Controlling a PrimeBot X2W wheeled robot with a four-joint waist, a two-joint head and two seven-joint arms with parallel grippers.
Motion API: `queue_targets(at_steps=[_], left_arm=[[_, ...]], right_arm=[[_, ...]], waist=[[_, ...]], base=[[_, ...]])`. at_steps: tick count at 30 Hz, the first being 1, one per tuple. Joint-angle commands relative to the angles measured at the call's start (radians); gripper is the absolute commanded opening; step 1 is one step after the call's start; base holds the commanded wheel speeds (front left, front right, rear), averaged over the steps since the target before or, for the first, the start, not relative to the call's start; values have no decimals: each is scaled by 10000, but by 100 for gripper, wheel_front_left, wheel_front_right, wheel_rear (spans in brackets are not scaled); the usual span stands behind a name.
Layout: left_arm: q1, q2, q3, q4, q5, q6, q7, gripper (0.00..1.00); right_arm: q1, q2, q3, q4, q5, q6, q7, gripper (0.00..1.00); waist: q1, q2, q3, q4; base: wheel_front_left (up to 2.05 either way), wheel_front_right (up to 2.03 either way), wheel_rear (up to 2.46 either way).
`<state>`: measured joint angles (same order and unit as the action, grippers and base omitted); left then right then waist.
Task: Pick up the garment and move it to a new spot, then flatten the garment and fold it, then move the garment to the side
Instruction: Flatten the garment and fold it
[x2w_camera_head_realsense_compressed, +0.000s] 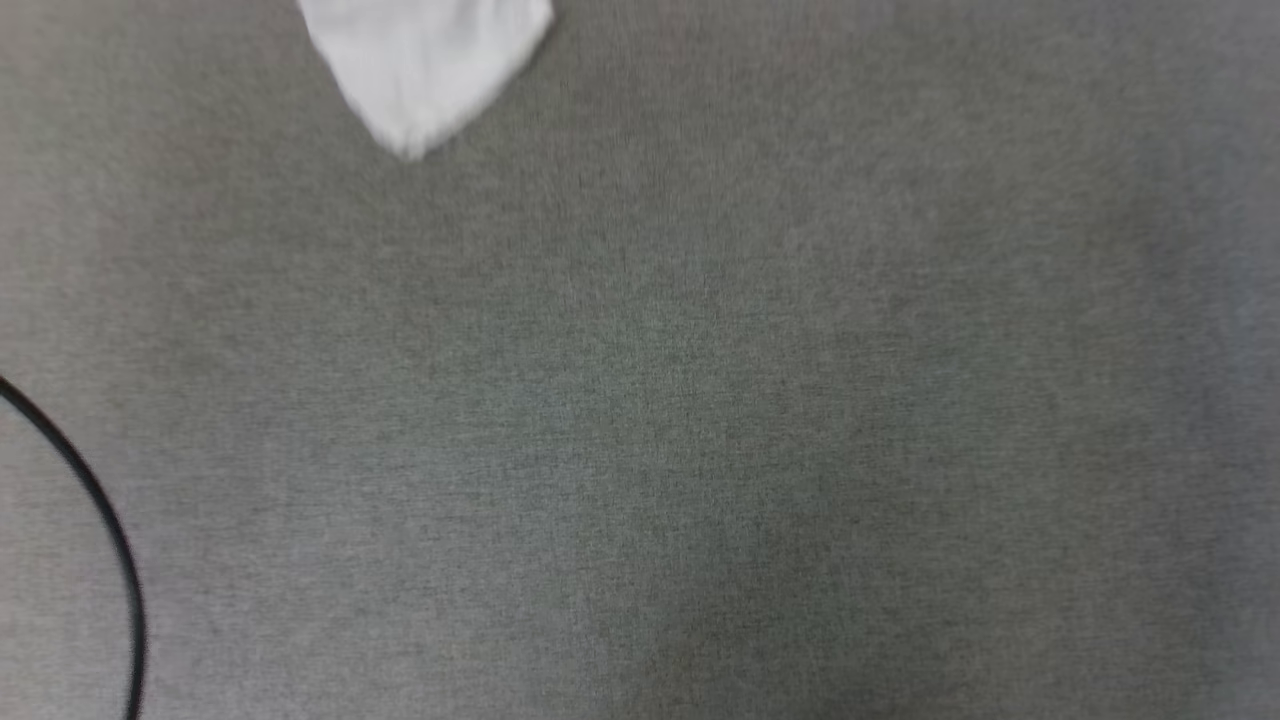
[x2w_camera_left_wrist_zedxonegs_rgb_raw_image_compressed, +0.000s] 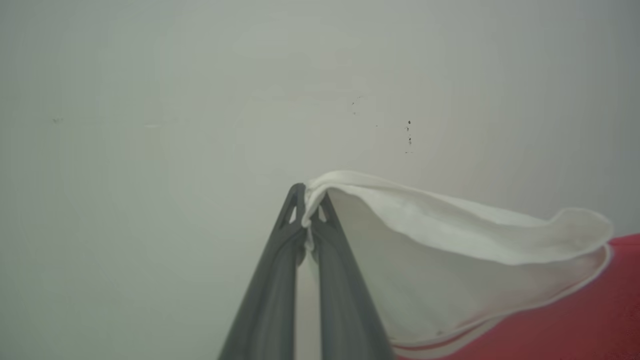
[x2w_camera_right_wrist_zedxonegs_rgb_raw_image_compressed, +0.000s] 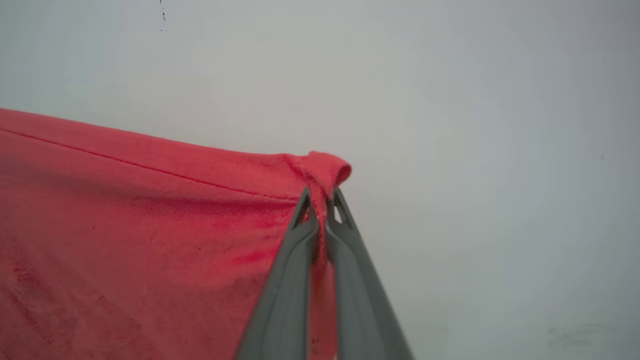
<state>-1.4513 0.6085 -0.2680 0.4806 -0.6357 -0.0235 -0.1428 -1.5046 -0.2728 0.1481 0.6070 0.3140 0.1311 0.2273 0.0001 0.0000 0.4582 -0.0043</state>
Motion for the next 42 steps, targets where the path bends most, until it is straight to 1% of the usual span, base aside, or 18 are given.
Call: queue_targets(at_steps=[1,5,9,14,18,21,27,30,33,36,39,42], left_arm=[[-455,114,54,130,74,-51,38,0],[-1380,246,5,466,143,-211,143,0],[-1739,114,-84,982,93,-378,73,0],[-1292,-150,-142,1811,-195,-592,-163,0],[-626,-354,-198,2478,-450,-724,-430,0],[164,-494,-239,2931,-631,-855,-696,0],[2479,-646,-357,3312,-1001,-999,-1061,0],[3999,-653,-342,3180,-1236,-1020,-1155,0],[5617,-747,-108,2845,-1563,-1031,-1201,0],[7393,-920,117,2378,-1775,-845,-1230,0],[9031,-965,514,1621,-1945,-417,-1239,0],[10750,-989,813,566,-2041,69,-1244,0]], right_arm=[[-370,-76,-18,4,-102,-7,-43,0],[-1238,-149,65,94,-190,-8,-126,0],[-1613,-23,304,522,-165,-7,-309,0],[-1280,109,676,1294,105,-8,-571,0],[-729,167,931,1811,448,-8,-892,0],[-2,124,1257,2187,686,-7,-1097,0],[1844,-116,2099,2603,1345,-10,-1477,0],[3026,-267,2482,2563,1794,-10,-1690,0],[4307,-504,2747,2336,2231,-13,-1927,0],[5627,-667,2993,2083,2649,-13,-1918,0],[6751,-840,3126,1776,3019,-13,-1983,0],[7773,-1111,3230,1387,3258,-15,-1983,0]], waist=[[-1,0,709,0],[-1,0,1381,13],[-1,0,1815,66],[-1,0,1995,96],[-1,0,1836,117],[-1,0,1518,181],[-1,0,391,221],[-1,0,-338,215],[-1,0,-1073,213],[-1,0,-1734,171],[-1,0,-2296,78],[-1,0,-2705,7]], base=[[0,0,0],[0,0,0],[0,0,0],[0,0,0],[0,0,0],[0,0,0],[0,0,0],[0,0,0],[0,0,0],[0,0,0],[0,0,0],[0,0,0]])
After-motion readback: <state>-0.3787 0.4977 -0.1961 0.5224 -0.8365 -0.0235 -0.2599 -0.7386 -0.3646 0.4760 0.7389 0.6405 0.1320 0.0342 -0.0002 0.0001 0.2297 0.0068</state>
